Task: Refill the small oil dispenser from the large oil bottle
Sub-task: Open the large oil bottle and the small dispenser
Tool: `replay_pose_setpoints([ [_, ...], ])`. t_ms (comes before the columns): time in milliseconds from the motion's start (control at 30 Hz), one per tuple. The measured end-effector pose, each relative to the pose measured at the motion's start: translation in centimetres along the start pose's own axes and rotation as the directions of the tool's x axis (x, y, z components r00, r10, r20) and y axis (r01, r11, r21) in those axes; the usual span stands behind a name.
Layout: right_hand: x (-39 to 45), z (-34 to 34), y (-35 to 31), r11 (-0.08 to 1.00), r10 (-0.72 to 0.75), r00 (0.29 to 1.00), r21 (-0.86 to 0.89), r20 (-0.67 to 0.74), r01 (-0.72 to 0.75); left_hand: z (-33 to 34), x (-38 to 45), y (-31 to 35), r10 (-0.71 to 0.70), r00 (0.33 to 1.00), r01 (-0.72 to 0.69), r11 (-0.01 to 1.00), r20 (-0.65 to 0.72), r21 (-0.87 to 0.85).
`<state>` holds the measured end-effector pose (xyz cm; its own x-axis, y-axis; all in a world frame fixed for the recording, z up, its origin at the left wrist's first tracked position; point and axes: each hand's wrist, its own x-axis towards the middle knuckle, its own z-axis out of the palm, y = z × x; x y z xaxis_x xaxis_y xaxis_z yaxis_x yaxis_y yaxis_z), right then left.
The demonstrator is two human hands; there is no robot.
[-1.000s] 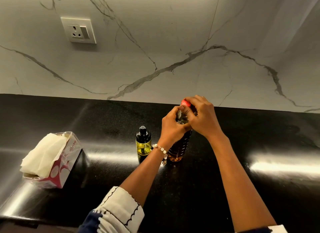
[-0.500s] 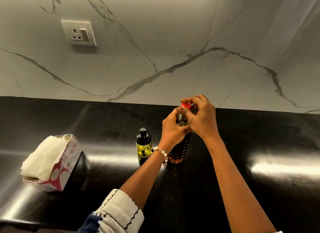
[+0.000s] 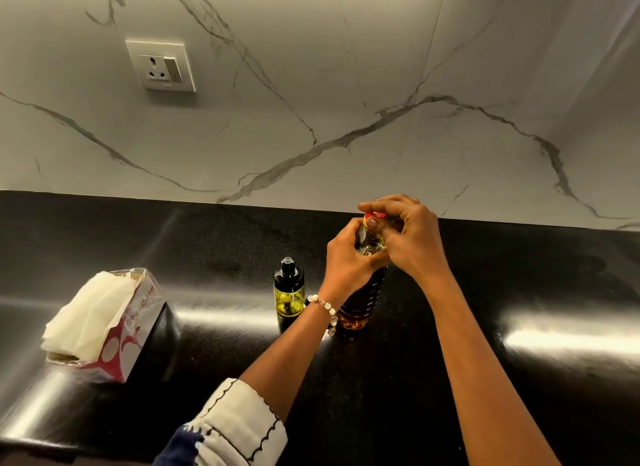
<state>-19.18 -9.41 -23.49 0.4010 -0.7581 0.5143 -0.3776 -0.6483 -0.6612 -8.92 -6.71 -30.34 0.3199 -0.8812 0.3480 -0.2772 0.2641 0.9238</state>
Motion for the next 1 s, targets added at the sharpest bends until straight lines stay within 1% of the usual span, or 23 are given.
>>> replay_pose_setpoints([
  [67,0.0,-0.4,-0.1,1.0,0.019,0.999,0.018,0.05,-0.02,0.0,0.1,-0.3,0.002,1.0,-0.002,1.0,0.002,0.004],
  [133,0.1,-0.8,-0.4,0.995,0.061,0.991,0.072,0.121,-0.07,0.0,0.1,-0.5,-0.005,1.0,0.004,1.0,0.01,0.021],
  [167,0.2,-1.0,-0.5,0.99,0.081,0.988,0.101,0.135,-0.095,0.0,0.2,-0.6,-0.013,1.0,0.013,0.999,0.014,0.03],
  [200,0.2,-1.0,-0.6,0.986,0.096,0.988,0.123,0.122,-0.111,0.0,0.2,-0.7,-0.023,1.0,0.022,0.999,0.017,0.035],
  [267,0.2,-0.9,-0.7,0.985,0.096,0.994,0.137,0.041,-0.101,0.0,0.2,-0.7,-0.034,0.999,0.034,0.999,0.019,0.03],
  [367,0.1,-0.4,-0.7,0.994,0.062,0.996,0.089,-0.062,-0.056,0.0,0.1,-0.5,-0.025,1.0,0.024,1.0,0.017,0.017],
  [500,0.0,0.1,-0.6,1.0,0.004,0.996,-0.002,-0.084,-0.004,0.0,0.1,-0.5,-0.011,1.0,0.011,1.0,0.012,0.014],
  [567,0.2,-0.2,-0.7,0.999,-0.021,0.999,-0.032,-0.038,0.019,0.1,0.2,-0.6,-0.014,1.0,0.014,1.0,0.009,0.019],
  [633,0.5,-0.8,-0.9,0.999,-0.025,0.998,-0.033,0.051,0.027,0.1,0.2,-0.7,-0.019,1.0,0.019,1.0,-0.001,0.025],
  [733,1.0,-1.5,-0.8,0.999,0.01,0.986,0.029,0.166,-0.015,0.2,0.3,-0.8,-0.026,1.0,0.026,0.999,0.0,0.038],
  [800,1.0,-1.7,-0.8,0.997,0.019,0.984,0.072,0.179,-0.032,0.1,0.3,-0.9,-0.027,1.0,0.027,0.999,0.005,0.033],
  [900,0.7,-1.4,-0.7,0.995,-0.004,0.993,0.1,0.118,-0.008,0.1,0.2,-0.7,-0.014,1.0,0.014,0.999,0.008,0.033],
  [1000,0.5,-0.9,-0.7,1.0,-0.002,1.0,0.024,0.005,0.002,0.1,0.2,-0.6,-0.022,1.0,0.022,1.0,0.015,0.015],
])
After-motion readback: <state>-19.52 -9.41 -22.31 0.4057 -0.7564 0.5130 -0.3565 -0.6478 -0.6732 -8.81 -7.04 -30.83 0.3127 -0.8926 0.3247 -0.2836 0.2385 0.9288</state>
